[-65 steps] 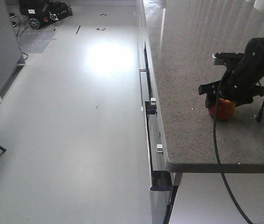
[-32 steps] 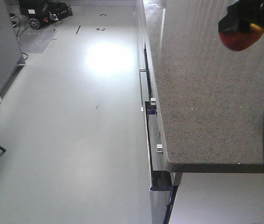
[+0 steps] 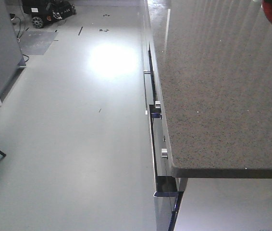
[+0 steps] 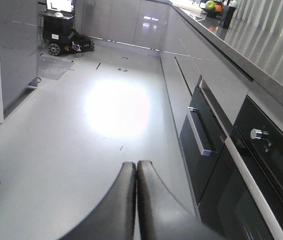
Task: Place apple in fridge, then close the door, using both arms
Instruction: 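Lift the apple off the countertop with the right gripper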
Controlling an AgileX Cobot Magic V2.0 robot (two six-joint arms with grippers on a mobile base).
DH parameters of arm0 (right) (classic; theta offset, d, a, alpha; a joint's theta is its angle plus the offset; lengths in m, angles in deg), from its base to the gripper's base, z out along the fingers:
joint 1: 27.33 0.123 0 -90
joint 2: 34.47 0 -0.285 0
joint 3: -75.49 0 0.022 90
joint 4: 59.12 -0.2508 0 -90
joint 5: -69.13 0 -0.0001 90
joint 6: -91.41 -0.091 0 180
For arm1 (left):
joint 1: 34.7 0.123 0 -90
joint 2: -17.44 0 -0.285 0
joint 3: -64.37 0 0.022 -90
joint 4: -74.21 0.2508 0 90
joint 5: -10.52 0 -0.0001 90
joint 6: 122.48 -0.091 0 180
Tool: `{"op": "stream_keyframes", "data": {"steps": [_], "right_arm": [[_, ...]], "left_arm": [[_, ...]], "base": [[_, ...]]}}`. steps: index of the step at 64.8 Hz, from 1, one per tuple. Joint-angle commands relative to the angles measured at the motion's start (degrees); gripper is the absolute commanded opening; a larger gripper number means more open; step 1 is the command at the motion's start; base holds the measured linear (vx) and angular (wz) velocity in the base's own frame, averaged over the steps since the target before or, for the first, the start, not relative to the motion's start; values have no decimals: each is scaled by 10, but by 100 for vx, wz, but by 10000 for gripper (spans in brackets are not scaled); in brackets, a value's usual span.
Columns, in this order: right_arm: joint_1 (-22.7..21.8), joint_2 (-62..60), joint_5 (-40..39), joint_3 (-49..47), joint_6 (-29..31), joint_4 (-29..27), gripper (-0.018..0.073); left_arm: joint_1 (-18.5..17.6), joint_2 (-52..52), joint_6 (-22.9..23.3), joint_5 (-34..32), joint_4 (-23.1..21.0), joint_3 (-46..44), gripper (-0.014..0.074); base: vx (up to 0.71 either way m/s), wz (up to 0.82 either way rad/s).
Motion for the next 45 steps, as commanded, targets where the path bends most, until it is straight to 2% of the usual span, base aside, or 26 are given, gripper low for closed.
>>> {"op": "stream_keyframes", "data": {"steps": [1,45], "right_arm": [[0,-13,-36,-17,6,-11,101],[0,-11,-36,-17,6,-11,101]], "left_arm": [[-1,-9,5,-42,0,-10,-6],[-1,-9,5,-42,0,-10,-6]], "base": [[0,0],[0,0]]}}
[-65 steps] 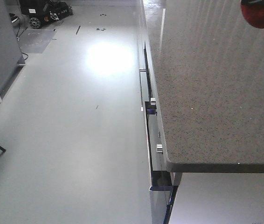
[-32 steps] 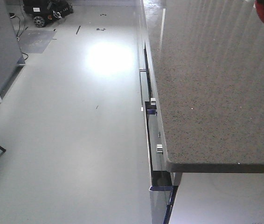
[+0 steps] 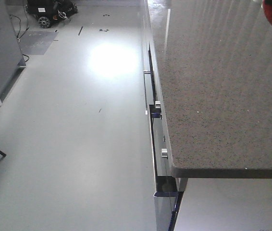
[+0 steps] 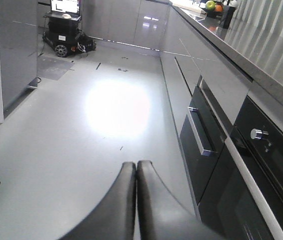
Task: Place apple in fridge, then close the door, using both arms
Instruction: 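Lift the apple off the countertop with the right gripper, then turn the base away from the counter toward the open fridge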
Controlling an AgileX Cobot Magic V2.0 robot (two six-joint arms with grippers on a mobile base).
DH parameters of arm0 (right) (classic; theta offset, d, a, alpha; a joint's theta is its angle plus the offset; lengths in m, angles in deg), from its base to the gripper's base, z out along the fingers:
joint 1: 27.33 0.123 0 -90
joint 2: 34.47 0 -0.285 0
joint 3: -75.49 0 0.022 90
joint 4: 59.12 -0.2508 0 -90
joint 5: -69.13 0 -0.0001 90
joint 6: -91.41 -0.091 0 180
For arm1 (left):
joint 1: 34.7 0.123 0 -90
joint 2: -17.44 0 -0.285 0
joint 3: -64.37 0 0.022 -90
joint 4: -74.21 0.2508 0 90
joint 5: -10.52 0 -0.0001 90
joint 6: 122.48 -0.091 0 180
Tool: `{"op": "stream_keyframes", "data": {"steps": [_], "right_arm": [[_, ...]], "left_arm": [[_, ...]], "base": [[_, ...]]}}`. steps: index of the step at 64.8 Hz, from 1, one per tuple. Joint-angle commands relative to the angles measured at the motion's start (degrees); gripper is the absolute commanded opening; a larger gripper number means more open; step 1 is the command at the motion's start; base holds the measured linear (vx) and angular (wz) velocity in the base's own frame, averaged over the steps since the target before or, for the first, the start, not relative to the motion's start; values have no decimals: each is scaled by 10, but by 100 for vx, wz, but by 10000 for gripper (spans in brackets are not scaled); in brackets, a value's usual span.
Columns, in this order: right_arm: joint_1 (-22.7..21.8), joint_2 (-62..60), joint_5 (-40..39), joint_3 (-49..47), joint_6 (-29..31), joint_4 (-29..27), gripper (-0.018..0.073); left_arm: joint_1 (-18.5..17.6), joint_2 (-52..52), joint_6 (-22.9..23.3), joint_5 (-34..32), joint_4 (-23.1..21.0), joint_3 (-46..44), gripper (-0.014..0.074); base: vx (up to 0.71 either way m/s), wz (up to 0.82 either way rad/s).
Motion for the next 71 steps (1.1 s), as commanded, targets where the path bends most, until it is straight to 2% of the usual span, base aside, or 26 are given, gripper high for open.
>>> {"op": "stream_keyframes", "data": {"steps": [1,44,71], "right_arm": [[0,-10,-41,-17,6,-11,101],[0,-11,-41,-17,6,-11,101],[0,-11,-41,-17,6,-11,101]], "left_arm": [[-1,-9,5,-42,0,-10,-6],[-1,-9,5,-42,0,-10,-6],[-1,-9,5,-42,0,-10,-6]], "base": [[0,0],[0,5],[-2,54]]}}
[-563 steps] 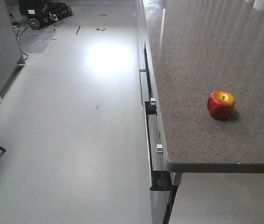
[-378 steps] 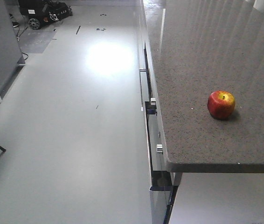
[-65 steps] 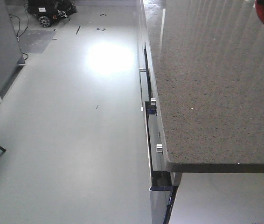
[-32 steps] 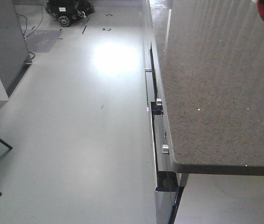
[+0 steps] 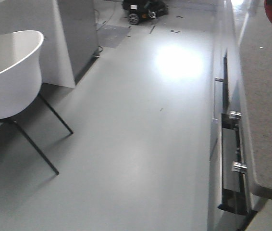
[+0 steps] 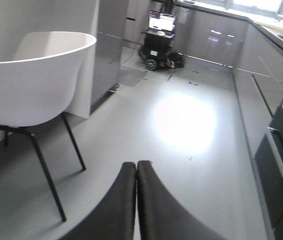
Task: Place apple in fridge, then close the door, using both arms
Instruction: 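Turn the base away from the counter toward the open fridge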
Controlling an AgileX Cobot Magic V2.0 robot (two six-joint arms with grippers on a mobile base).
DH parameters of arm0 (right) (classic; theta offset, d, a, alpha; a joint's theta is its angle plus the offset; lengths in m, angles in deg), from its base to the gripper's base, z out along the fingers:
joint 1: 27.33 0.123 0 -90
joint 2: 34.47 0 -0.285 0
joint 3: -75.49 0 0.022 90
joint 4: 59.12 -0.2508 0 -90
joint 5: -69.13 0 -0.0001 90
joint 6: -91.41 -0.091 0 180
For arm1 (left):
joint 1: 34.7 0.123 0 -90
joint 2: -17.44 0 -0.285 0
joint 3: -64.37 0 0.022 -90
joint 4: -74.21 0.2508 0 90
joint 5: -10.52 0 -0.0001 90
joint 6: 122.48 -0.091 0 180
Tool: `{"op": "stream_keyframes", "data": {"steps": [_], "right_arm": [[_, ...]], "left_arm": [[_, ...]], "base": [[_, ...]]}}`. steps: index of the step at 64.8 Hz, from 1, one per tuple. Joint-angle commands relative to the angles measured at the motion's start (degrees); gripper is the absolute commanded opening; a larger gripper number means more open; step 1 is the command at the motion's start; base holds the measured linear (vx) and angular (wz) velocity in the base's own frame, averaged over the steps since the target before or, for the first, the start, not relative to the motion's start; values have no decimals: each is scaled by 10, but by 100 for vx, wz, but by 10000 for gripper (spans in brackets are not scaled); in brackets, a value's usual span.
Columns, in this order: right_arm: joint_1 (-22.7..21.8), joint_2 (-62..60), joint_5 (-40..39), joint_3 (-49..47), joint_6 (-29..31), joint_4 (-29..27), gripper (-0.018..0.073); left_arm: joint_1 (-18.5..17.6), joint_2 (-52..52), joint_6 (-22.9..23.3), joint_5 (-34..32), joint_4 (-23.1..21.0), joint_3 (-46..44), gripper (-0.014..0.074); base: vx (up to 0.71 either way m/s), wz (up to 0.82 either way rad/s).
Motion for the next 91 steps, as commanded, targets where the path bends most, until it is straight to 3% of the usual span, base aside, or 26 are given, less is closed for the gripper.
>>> {"op": "stream_keyframes", "data": {"steps": [1,41,91], "right_arm": [[0,-11,-42,-17,6,-13,101],[0,-10,-42,-17,6,-13,101],[0,-10,-42,-17,6,-13,101]], "left_arm": [[-1,-9,5,-42,0,-10,-6],[-1,-9,5,-42,0,-10,-6],[-1,-9,5,-42,0,-10,-6]], "base": [[-4,71],[-4,63],[-2,37]]}}
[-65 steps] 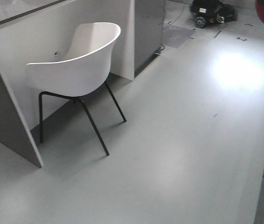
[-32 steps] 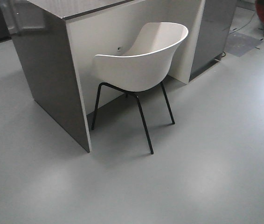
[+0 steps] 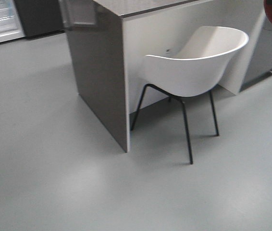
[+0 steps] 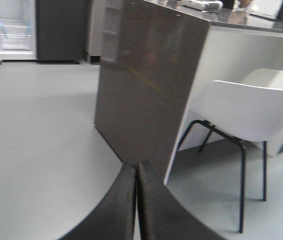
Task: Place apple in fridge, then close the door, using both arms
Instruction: 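Turn the base away from the counter toward the open fridge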
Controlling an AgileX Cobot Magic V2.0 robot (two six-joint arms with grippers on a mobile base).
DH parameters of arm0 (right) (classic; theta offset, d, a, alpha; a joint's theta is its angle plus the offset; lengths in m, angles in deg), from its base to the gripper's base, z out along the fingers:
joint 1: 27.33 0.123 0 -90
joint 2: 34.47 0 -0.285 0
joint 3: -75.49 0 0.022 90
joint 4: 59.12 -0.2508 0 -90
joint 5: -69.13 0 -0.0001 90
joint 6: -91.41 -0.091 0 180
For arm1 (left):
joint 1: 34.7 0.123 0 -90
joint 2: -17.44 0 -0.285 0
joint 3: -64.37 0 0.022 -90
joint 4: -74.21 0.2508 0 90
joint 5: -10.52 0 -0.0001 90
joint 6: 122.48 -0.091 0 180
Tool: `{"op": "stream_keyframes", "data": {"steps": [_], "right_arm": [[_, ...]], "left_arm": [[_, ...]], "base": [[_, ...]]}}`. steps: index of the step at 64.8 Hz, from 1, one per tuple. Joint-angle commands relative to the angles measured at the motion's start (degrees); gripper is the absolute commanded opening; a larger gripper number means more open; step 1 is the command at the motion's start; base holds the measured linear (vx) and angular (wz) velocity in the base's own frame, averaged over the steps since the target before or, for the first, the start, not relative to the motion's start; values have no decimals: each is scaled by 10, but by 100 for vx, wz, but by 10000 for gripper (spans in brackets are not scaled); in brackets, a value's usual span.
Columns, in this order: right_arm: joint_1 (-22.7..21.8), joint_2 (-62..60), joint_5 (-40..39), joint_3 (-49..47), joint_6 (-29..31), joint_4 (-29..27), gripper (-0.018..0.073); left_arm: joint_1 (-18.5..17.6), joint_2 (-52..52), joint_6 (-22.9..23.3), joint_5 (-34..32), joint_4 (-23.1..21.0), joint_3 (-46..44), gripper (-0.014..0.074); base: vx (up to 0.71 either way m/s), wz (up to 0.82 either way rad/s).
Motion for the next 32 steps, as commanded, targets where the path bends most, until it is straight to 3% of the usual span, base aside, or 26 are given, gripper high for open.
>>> {"op": "stream_keyframes", "data": {"steps": [1,32], "right_arm": [[0,-10,-42,-17,5,-11,101],[0,-10,-42,-17,5,-11,101]], "left_arm": [[-1,-9,5,-42,0,-10,-6],[-1,-9,5,-42,0,-10,-6]], "base": [[-2,45],[-1,47]]}}
